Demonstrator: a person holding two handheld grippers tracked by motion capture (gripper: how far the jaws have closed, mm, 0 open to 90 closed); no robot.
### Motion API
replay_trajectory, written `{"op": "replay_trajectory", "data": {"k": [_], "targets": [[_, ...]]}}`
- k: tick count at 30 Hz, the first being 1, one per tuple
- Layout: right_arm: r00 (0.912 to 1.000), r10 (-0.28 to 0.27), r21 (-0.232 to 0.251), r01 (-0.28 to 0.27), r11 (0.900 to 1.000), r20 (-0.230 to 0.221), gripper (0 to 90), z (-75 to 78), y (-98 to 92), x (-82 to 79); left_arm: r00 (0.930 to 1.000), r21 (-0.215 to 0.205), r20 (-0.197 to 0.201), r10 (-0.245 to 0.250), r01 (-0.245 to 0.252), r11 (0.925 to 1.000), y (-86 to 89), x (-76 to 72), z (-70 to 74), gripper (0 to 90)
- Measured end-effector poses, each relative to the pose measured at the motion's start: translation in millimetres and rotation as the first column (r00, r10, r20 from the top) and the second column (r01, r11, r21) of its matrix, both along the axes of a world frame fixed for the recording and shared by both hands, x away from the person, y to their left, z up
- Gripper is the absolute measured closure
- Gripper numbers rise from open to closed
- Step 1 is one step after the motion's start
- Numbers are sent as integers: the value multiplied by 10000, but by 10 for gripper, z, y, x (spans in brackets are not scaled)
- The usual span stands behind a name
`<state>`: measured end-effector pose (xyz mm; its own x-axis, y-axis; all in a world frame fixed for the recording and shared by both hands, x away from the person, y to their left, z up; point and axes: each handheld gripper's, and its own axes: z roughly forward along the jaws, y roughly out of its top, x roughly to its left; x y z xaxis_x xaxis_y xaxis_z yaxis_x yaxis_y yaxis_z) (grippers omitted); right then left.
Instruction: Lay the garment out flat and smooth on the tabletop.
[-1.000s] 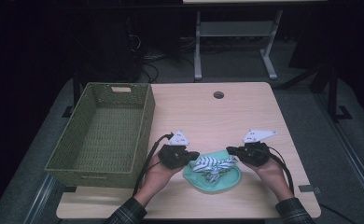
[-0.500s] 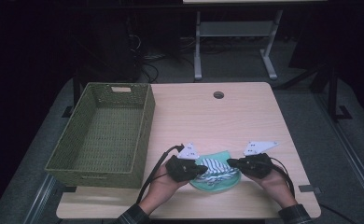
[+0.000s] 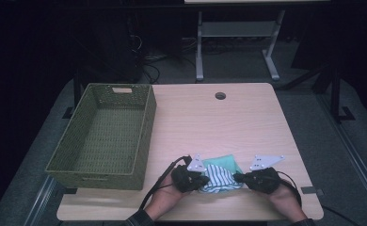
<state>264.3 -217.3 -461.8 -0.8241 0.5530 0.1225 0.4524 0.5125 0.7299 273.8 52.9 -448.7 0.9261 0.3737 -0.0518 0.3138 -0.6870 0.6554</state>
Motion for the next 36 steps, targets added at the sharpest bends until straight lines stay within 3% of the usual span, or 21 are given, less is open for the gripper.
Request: {"op": "replay_trajectory", "data": {"k": [3, 5, 9, 12, 15, 18, 21, 23, 27, 32, 36], "targets": [[10000, 67, -205, -68, 9998, -40, 896, -24, 40, -8, 9999, 223, -74, 80, -78, 9997, 8, 32, -56, 878], [9999, 100, -272, -101, 9996, -11, 896, -31, 50, -5, 9998, 68, -103, 172, -171, 9998, 32, 46, -32, 877], [9999, 116, -304, -117, 9995, -53, 896, -43, 64, -9, 9992, -906, 71, 402, -394, 9951, 122, 73, 228, 871], [9999, 147, -364, -147, 9992, -3, 896, -51, 75, -8, 9973, -1119, 258, 695, -662, 9915, 153, 133, 310, 872], [9999, 113, -376, -115, 9992, -57, 896, -50, 81, -13, 9933, -851, 60, 1153, -1143, 9898, 171, 309, 264, 880], [9999, 118, -387, -121, 9992, -65, 896, -55, 85, -9, 9924, -279, -112, 1228, -1231, 9920, 154, 410, 129, 890], [9998, 154, -369, -158, 9992, -114, 896, -61, 95, -11, 9900, 292, -103, 1410, -1406, 9896, 131, 492, 14, 894], [9997, 187, -366, -192, 9991, -126, 896, -65, 103, -13, 9892, 478, -238, 1445, -1432, 9885, 117, 549, -40, 895], [9997, 239, -394, -242, 9989, -74, 896, -71, 128, -22, 9907, 596, 18, 1359, -1358, 9889, 60, 616, -57, 896], [9996, 292, -377, -290, 9989, 42, 896, -53, 163, -34, 9894, 84, 4, 1451, -1451, 9894, 53, 668, -34, 885], [9997, 106, -106, -103, 9999, 229, 896, 7, 148, -7, 9915, -569, -57, 1303, -1304, 9898, 112, 615, 117, 874]]}}
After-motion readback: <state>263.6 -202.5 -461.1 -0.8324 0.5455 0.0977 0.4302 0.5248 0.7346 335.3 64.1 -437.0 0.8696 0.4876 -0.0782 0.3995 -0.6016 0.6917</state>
